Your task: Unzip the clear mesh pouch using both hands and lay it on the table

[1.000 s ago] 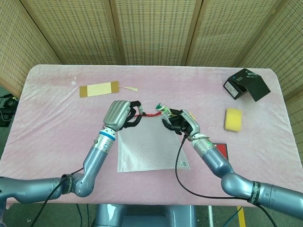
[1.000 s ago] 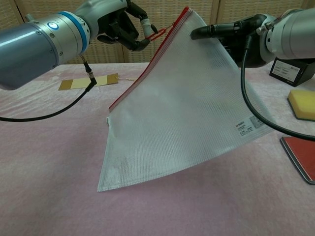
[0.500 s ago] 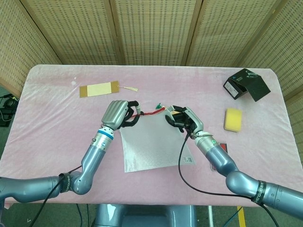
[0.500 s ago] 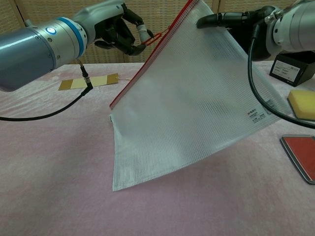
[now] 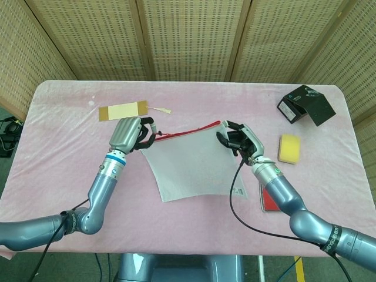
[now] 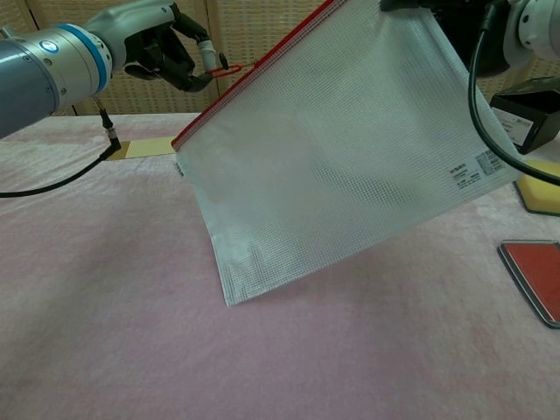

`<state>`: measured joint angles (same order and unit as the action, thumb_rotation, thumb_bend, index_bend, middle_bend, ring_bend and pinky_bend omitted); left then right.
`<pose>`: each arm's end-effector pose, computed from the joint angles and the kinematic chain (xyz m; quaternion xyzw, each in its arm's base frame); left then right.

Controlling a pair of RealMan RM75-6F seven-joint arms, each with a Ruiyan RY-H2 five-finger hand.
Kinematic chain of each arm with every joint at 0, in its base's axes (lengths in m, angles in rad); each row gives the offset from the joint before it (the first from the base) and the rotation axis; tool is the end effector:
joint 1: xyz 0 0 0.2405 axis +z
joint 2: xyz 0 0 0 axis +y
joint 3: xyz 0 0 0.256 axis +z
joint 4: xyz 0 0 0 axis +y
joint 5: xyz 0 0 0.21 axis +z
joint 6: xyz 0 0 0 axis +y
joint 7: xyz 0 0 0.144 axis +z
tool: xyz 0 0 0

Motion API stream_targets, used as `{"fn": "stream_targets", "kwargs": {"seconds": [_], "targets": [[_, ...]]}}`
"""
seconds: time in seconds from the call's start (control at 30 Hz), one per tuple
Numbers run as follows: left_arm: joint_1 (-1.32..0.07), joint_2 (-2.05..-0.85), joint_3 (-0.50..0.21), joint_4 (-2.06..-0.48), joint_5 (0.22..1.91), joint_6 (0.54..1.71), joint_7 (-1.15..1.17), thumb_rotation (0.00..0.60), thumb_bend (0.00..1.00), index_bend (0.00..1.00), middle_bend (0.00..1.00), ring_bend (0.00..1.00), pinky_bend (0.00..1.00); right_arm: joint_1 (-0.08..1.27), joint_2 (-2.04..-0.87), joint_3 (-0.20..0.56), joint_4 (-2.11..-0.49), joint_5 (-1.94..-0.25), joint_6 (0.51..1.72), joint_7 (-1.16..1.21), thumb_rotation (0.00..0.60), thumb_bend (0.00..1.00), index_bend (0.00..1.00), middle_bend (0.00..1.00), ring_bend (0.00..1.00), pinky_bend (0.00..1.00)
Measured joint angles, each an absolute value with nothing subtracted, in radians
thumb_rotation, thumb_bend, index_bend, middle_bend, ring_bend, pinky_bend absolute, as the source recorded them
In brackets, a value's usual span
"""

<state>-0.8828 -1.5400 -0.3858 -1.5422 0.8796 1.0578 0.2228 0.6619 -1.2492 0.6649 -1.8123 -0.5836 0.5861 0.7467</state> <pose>-0.0726 0.3942 0.0298 -0.6116 -0.4590 -0.5064 0.3985 -0.0913 -0.3780 0.0915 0.2253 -0.8148 0.5327 0.0392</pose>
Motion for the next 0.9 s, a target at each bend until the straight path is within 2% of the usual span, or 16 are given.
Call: {"fn": "stream_targets", "kwargs": {"seconds": [0.37, 0.9], "targets": [[-0.85, -1.468, -0.382, -1.517, 0.848, 1.033, 0.21, 0.6, 0.63, 0.87, 0.96, 0.89, 1.0, 0.628, -1.241, 0.699, -1.802, -0.608, 0.609, 0.794, 0.6, 0.85, 0.79, 0.98, 0.97, 1.0], [-0.839, -1.461, -0.385, -1.431, 0.813, 0.993, 0.163, 0.6, 0.63, 0.87, 0.96, 0.89, 1.0, 0.569, -1.239, 0.744, -1.768, -0.644, 0.591, 0.896, 0.6, 0.85, 0.79, 0.98, 0.97, 1.0]]}}
